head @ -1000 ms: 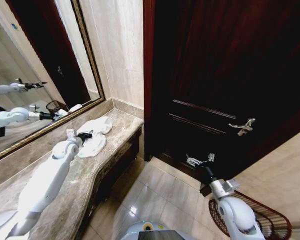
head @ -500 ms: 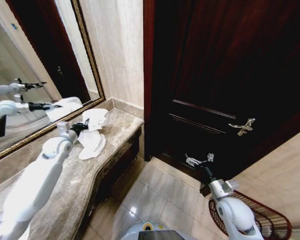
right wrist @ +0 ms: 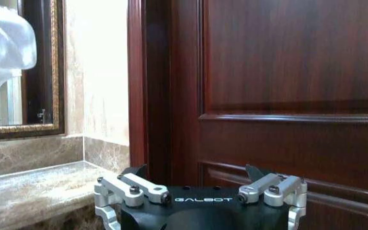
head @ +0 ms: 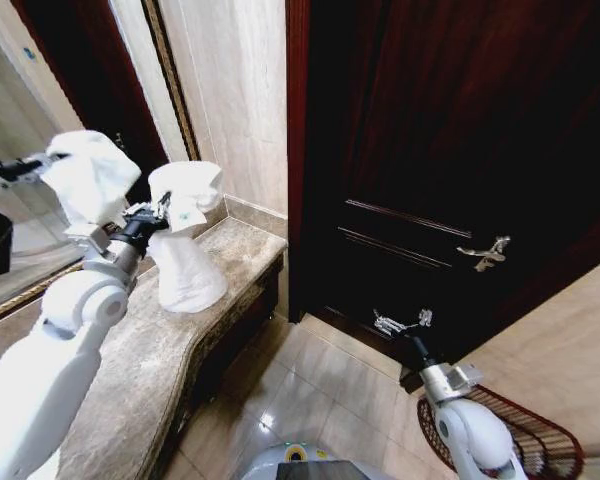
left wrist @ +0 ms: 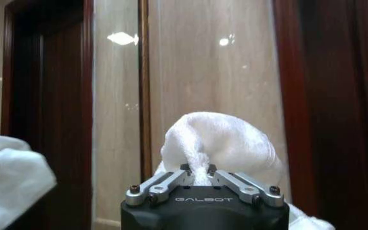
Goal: Discard the used towel into the hamper.
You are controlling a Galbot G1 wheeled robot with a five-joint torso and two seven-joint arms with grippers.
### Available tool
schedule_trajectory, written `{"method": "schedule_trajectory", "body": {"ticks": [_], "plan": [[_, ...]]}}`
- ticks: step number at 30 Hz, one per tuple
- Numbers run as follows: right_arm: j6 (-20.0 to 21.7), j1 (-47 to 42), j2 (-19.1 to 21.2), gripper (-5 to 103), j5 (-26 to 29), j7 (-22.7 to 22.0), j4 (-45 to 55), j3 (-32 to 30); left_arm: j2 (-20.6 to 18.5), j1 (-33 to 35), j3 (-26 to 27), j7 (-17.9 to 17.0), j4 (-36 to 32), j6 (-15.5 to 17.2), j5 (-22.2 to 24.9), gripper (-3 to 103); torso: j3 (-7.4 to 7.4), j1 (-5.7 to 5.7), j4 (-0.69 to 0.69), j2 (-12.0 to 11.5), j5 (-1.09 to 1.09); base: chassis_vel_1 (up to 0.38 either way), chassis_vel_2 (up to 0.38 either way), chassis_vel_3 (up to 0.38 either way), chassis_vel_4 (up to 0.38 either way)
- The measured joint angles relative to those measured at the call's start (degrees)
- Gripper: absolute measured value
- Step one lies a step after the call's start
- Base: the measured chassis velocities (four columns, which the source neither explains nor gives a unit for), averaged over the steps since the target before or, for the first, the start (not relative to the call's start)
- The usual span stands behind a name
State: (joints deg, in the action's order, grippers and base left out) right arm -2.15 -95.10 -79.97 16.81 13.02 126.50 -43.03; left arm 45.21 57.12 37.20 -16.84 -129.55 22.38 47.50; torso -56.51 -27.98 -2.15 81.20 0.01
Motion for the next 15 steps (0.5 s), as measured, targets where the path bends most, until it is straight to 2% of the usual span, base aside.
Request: {"method": "schedule_trajectory", "body": {"ticks": [1, 4, 10, 15], "plan": [[0.00, 0.00, 0.00, 100, 0.00, 0.00, 0.00, 0.00, 0.00, 0.00, 0.00, 0.00, 0.00, 0.00, 0.00, 5, 0.00, 0.00, 0.00, 0.00, 0.00, 0.000, 0.000, 0.000, 0.000], [0.01, -0.91, -0.27, 100, 0.53, -0.69, 1.70, -0.36, 1.89, 4.89, 1.47, -2.25, -6.38, -0.36, 0.19, 5, 0.00, 0.00, -0.03, 0.00, -0.01, 0.000, 0.000, 0.000, 0.000], [-0.12, -1.69, -0.85, 100, 0.79, -1.53, 3.25, -0.68, 4.21, 9.19, 1.43, -2.86, -9.32, -1.23, -0.89, 5, 0.00, 0.00, 0.00, 0.00, -0.01, 0.000, 0.000, 0.000, 0.000], [0.31, -1.87, -0.95, 100, 0.96, -1.94, 5.05, -0.62, 7.35, 13.91, 0.97, -2.12, -9.89, -1.58, -5.98, 5, 0.00, 0.00, -0.01, 0.00, 0.00, 0.000, 0.000, 0.000, 0.000]]}}
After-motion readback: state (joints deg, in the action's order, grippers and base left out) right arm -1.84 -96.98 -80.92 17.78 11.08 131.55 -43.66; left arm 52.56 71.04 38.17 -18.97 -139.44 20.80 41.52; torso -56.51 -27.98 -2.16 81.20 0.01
